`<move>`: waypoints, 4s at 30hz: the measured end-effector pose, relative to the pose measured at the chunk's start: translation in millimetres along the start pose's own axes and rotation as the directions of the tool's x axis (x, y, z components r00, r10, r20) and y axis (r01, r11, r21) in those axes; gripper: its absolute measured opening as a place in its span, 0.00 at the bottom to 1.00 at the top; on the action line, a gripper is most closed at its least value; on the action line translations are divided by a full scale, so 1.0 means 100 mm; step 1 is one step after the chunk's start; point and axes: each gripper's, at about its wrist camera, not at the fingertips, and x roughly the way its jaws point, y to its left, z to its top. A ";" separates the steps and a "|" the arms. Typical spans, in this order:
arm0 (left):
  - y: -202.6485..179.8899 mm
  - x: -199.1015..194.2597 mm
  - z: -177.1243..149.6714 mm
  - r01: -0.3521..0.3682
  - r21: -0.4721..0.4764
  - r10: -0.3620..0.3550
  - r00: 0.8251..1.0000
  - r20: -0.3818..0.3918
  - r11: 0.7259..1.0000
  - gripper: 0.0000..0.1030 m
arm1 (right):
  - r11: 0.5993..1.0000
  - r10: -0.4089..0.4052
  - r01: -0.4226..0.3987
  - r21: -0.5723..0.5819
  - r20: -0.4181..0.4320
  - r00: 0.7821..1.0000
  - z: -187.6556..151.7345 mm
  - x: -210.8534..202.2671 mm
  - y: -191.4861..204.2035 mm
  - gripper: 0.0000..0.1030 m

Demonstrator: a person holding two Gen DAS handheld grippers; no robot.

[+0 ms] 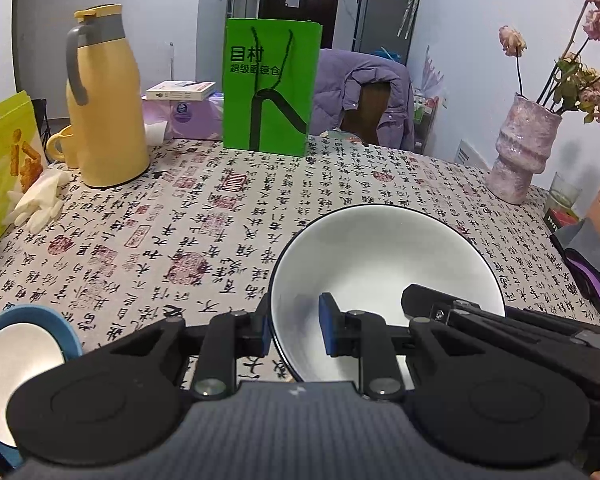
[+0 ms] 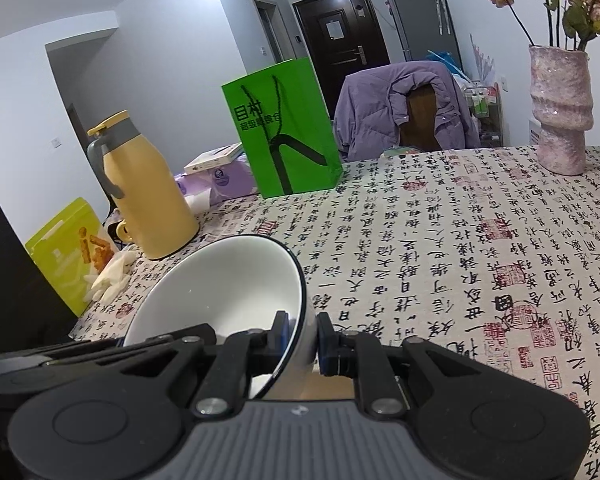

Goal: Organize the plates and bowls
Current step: 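Carry the white bowl with both grippers over the nested blue bowl, then lower the white bowl into the nested bowls with both grippers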

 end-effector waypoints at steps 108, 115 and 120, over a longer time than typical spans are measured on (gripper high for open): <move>2.13 -0.81 -0.50 -0.093 -0.249 0.109 0.993 0.051 0.964 0.22 | 0.967 0.136 -0.149 -0.205 -0.077 0.988 -0.58 0.34 2.17 0.14; 2.23 -0.76 -0.54 -0.102 -0.263 0.116 0.993 0.037 0.959 0.22 | 0.966 0.138 -0.155 -0.205 -0.097 0.986 -0.63 0.45 2.22 0.14; 2.30 -0.71 -0.56 -0.108 -0.271 0.119 0.992 0.027 0.957 0.22 | 0.965 0.141 -0.162 -0.206 -0.113 0.984 -0.66 0.54 2.25 0.14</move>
